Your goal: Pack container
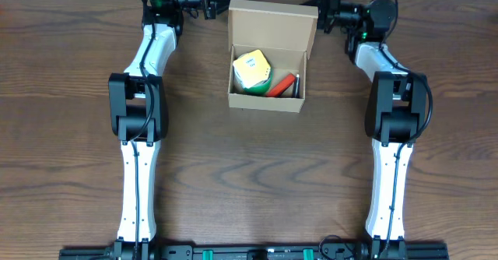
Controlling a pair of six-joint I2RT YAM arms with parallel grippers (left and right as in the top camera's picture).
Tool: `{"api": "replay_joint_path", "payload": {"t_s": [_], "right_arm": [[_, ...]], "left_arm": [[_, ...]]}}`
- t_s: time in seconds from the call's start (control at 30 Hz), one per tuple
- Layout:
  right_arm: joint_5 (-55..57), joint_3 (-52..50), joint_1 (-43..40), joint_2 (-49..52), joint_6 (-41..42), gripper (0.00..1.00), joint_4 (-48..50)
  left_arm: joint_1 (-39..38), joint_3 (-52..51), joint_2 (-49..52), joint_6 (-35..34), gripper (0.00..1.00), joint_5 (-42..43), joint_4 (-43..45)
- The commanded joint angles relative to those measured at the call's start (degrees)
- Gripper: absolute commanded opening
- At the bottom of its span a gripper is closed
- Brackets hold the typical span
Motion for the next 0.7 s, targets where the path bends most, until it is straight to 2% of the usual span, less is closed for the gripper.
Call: {"api": "replay_joint_path", "payload": {"t_s": [0.0, 0.13, 0.23, 0.57, 0.67], "right_arm": [[1.38, 2.99, 0.92, -0.13, 3.82, 0.02, -1.55], [2.93, 4.26, 1.62, -0.13, 3.76, 0.02, -6.34], [4.57, 4.28, 2.29, -0.13, 3.69, 0.02, -7.96], [4.98, 4.61, 4.02, -0.13, 0.79, 0.02, -10.67], [5.03, 4.70, 4.02, -0.13, 0.24, 0.02, -10.91]], "left_arm": [[0.72, 0.33, -0.15, -3.76, 0.06, -1.20, 0.37], [1.18, 0.33, -0.15, -3.28, 0.06, -3.91, -0.94], [1.33, 0.33, -0.15, 0.22, 0.05, -4.85, -5.49], [1.29, 0.33, -0.81, 14.91, 0.05, -8.02, -22.40], [1.29, 0.33, -2.51, 23.32, 0.06, -10.88, -31.82]]}}
